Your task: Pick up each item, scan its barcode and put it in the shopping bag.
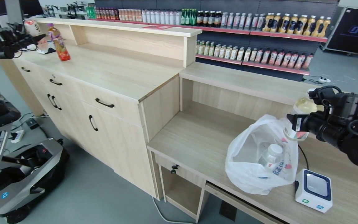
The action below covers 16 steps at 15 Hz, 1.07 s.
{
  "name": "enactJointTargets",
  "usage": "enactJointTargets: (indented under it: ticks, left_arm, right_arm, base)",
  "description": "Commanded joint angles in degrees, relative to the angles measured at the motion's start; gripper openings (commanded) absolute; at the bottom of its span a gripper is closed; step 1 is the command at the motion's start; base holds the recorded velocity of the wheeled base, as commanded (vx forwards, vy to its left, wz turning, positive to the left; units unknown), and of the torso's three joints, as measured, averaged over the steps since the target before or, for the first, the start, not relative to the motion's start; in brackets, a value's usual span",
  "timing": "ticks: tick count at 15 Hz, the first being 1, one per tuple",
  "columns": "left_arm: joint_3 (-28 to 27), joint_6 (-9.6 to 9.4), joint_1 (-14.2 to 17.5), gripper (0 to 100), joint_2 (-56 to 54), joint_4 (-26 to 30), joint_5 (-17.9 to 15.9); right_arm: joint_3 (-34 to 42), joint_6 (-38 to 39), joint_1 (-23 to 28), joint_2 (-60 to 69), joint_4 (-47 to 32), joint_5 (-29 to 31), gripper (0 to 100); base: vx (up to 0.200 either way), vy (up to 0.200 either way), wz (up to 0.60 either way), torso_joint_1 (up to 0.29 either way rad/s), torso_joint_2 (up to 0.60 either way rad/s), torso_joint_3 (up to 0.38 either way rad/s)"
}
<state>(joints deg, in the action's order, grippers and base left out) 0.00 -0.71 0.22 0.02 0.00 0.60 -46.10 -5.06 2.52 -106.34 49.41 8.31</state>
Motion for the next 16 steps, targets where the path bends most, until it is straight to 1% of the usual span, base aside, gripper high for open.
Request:
enactJointTargets:
  ticks: [1, 3, 5, 6, 9, 14, 16]
  left_arm:
    - [0.0, 0.00, 0.0, 100, 0.0, 0.0, 0.0]
    - [0.0, 0.00, 0.0, 100, 0.0, 0.0, 0.0]
    - [0.0, 0.00, 0.0, 100, 0.0, 0.0, 0.0]
    - [0.0, 0.00, 0.0, 100, 0.0, 0.0, 0.0]
    - [0.0, 0.00, 0.0, 100, 0.0, 0.0, 0.0]
    - [0.0, 0.00, 0.0, 100, 0.0, 0.0, 0.0]
    - [0.0, 0.00, 0.0, 100, 0.0, 0.0, 0.0]
  right_arm:
    - [-0.9, 1.8, 0.7, -6.0, 0.2, 0.0, 0]
    - [-2.1, 2.0, 1.5, -9.6, 1.8, 0.0, 0]
    - [-2.1, 2.0, 2.1, -12.0, 5.0, -0.3, 0]
    - [-2.1, 2.0, 2.3, -12.8, 5.8, -1.5, 0]
    - [-2.1, 2.0, 3.9, -15.7, 7.5, -7.8, 0]
    - [-3.2, 1.5, 4.6, -19.7, 8.3, -8.5, 0]
    - [-4.2, 0.7, 4.8, -21.6, 10.2, -10.6, 0]
  base:
    - [0.000, 0.000, 0.00, 0.000, 0.00, 0.000]
    - [0.000, 0.000, 0.00, 0.000, 0.00, 0.000]
    - [0.000, 0.000, 0.00, 0.000, 0.00, 0.000]
    - [0.000, 0.000, 0.00, 0.000, 0.00, 0.000]
    - [0.000, 0.000, 0.00, 0.000, 0.00, 0.000]
    - [0.000, 0.000, 0.00, 0.000, 0.00, 0.000]
    - [0.000, 0.000, 0.00, 0.000, 0.00, 0.000]
